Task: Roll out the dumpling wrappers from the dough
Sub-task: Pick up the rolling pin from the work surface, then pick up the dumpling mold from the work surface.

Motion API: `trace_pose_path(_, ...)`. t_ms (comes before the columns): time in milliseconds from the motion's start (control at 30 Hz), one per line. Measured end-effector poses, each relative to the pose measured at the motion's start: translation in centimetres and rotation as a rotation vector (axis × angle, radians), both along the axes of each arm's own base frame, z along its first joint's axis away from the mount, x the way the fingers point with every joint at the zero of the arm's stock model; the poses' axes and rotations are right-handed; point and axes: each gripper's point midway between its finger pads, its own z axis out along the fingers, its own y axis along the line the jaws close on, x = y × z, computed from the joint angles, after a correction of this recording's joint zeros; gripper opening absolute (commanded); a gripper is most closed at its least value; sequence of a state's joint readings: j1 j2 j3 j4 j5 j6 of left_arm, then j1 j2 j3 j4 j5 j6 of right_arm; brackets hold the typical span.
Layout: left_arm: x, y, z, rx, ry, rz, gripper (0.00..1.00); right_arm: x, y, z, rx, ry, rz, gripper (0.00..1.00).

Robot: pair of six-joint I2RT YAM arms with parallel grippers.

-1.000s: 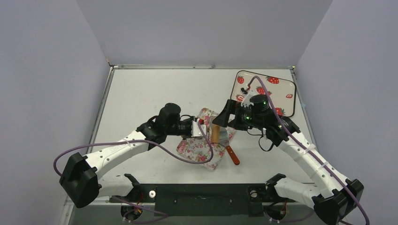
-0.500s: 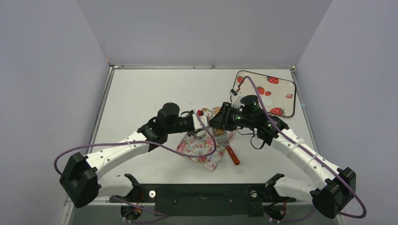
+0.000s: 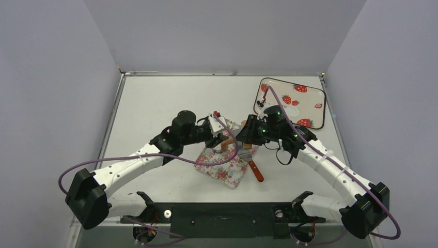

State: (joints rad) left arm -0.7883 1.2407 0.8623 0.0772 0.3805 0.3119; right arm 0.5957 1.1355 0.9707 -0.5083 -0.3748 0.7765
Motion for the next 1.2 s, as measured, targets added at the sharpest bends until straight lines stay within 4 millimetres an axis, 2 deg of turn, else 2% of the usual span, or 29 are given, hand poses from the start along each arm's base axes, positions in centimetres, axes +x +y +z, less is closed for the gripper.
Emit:
trace_pose_path(167, 1.9, 1.8, 0.5, -0.029, 0.117, 0.135, 0.41, 1.5, -0.5, -0.2, -0.066, -0.023, -0.025, 0.00)
trace_pose_path(267, 4.3, 4.3, -0.9, -0.029, 0.254, 0.338, 0.45, 2.1, -0.7, 0.5, -0.084, -0.064, -0.030, 0.00)
trace_pose_path(367, 6.3, 6.6, -4.6, 0.013, 0.426, 0.518, 0.46, 2.7, -0.8, 1.0, -0.103, -0.115, -0.024, 0.00)
trace_pose_path(433, 6.5, 8.2, -8.1, 0.065, 0.557, 0.622, 0.46, 3.0, -0.8, 1.1, -0.125, -0.155, -0.012, 0.00)
trace_pose_path(500, 5.9, 9.0, -10.4, 0.101, 0.652, 0.683, 0.47, 3.0, -0.5, 1.1, -0.141, -0.192, 0.008, 0.00)
trace_pose_path(567, 5.2, 9.1, -11.9, 0.118, 0.727, 0.721, 0.47, 3.0, -0.3, 1.0, -0.149, -0.225, 0.026, 0.00)
trace_pose_path(867, 5.0, 8.5, -15.9, 0.128, 0.879, 0.813, 0.48, 2.9, -0.5, 0.3, -0.166, -0.266, 0.037, 0.00)
trace_pose_path(1067, 5.5, 7.4, -16.7, 0.104, 0.885, 0.818, 0.47, 2.8, -0.5, 0.1, -0.160, -0.273, 0.036, 0.00)
trace_pose_path(1200, 5.4, 6.4, -16.9, 0.090, 0.885, 0.810, 0.34, 2.9, -0.4, 0.0, -0.160, -0.279, 0.039, 0.00)
